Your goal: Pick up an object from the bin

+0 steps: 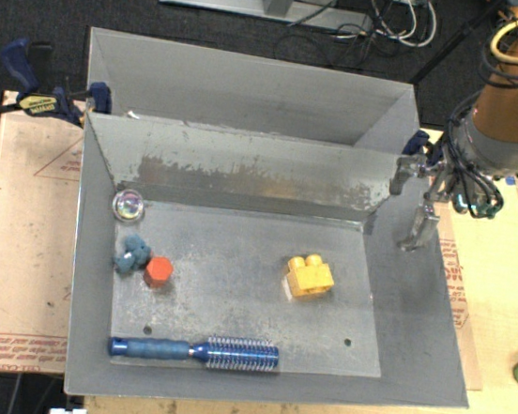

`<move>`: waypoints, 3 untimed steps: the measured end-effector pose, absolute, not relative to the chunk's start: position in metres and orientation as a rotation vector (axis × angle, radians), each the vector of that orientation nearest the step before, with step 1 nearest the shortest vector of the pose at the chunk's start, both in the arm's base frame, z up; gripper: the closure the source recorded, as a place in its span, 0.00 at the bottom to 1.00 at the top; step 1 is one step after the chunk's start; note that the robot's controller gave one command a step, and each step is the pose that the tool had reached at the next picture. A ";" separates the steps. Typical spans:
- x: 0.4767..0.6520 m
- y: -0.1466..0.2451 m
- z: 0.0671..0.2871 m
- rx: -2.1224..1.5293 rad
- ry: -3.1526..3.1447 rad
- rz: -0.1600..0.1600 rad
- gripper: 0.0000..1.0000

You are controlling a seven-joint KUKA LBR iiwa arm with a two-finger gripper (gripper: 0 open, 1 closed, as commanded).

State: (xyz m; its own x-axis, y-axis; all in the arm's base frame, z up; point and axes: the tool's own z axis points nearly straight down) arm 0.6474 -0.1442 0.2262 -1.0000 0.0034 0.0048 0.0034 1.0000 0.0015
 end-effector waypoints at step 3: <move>0.589 -0.057 0.105 0.196 -3.138 -0.002 0.00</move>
Offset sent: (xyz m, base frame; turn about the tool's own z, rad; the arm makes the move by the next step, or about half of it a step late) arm -0.0548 0.1028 -0.1562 -0.1926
